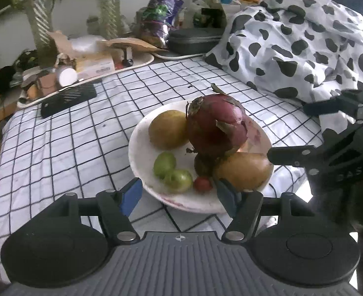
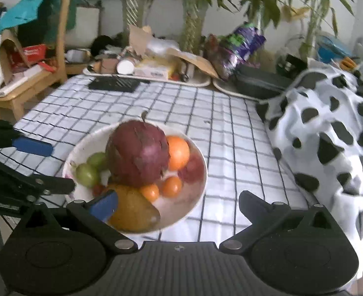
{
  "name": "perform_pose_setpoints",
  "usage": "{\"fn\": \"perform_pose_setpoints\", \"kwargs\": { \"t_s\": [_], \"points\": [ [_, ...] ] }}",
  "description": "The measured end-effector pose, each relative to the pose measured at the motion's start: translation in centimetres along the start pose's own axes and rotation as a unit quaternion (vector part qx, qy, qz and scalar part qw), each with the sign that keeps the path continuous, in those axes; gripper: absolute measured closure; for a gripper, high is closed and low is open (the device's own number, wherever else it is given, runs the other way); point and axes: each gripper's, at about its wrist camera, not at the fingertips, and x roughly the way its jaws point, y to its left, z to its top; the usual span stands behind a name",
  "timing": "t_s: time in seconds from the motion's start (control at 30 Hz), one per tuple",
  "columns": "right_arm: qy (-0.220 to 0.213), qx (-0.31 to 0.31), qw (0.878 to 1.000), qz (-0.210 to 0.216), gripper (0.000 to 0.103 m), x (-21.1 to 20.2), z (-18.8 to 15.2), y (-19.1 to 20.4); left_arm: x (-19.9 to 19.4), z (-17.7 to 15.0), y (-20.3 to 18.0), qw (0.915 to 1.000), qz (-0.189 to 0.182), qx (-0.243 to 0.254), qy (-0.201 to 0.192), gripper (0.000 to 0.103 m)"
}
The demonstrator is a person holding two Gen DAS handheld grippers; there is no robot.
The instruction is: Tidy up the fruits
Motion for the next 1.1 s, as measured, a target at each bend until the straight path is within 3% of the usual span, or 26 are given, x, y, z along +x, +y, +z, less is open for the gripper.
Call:
{"fn": "perform_pose_setpoints", "kwargs": {
  "t_s": [0.37,0.5,1.1],
  "points": [
    [0.048,0.034,0.998,-0.018,0.000,-0.6,-1.5,0.5,-2.0,-1.0,-0.9,0.9990,0.023,-0.038,0.000,0.037],
    [0.064,0.027,0.997,-0.025,0.000,-0.5,-1.9,0.9,-1.7,-1.2,-0.6,0.9978,0.028,-0.059,0.011,0.001],
    [0.105,0.012,0.994,-0.040,0.000,0.8,-2.4,1.2,-0.7,-1.2,0.1,0.9958,0.043,-0.073,0.032,0.000]
  ]
}}
